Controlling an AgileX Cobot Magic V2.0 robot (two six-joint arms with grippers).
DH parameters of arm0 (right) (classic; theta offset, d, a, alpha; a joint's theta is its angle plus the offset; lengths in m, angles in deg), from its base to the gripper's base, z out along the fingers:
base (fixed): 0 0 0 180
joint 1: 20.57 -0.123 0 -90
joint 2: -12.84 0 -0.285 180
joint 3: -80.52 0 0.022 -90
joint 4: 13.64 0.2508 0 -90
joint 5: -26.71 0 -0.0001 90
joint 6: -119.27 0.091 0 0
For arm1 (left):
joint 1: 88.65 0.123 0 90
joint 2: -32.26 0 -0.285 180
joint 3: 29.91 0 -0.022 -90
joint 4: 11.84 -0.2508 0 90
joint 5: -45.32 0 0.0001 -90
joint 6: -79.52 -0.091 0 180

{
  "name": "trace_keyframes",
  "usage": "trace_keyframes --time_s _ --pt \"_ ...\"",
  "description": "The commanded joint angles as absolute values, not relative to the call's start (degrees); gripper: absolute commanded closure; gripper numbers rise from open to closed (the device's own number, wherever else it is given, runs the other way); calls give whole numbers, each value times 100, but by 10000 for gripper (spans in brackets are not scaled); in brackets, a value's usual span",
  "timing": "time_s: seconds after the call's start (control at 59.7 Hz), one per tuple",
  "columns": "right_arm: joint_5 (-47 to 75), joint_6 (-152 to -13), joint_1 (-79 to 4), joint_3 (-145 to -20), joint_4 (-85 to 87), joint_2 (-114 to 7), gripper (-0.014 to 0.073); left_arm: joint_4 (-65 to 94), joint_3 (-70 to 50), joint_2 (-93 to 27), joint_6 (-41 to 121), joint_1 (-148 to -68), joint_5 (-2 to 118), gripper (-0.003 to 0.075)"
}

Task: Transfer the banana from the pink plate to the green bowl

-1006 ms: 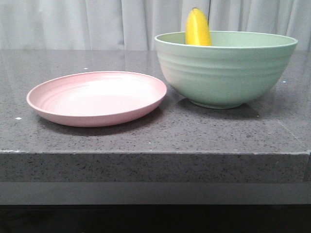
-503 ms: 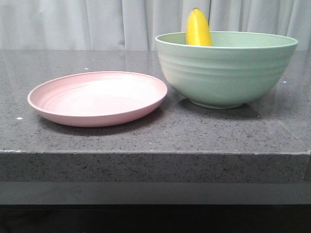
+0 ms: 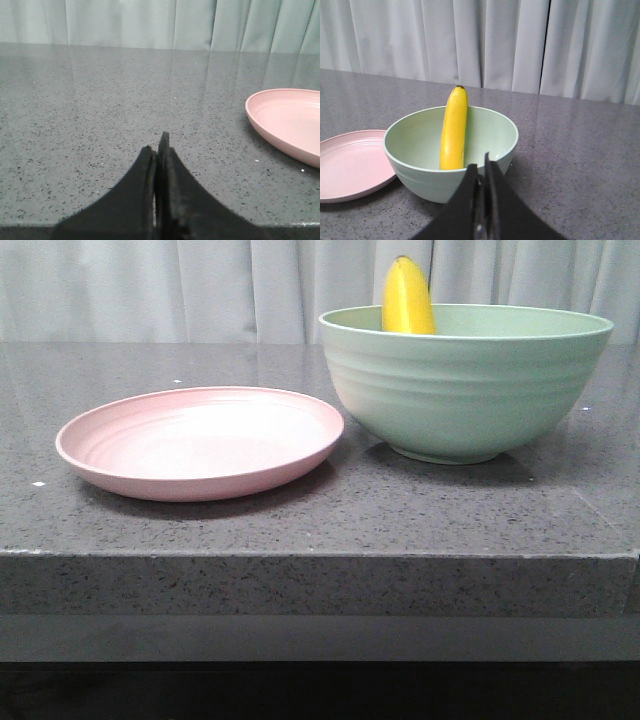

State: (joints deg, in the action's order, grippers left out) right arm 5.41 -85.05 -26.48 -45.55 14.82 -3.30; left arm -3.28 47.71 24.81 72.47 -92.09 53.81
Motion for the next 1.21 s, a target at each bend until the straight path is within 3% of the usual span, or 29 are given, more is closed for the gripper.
trace_keyframes --time_s 0.0,0.704,0.939,1.19 --pt "938 -8539 -2624 -4689 1545 -406 680 -258 4787 2589 7255 -9198 4878 741" --pt "1129 -8539 -2624 -4597 1545 -406 680 -258 4787 2589 7255 -9198 4878 741" --pt "2531 -7284 -2624 -3367 -17 -268 680 -258 4787 2579 7255 -9198 4878 741" --pt "2826 -6670 -2624 -2098 -240 639 680 -258 4787 2579 7255 -9198 4878 741"
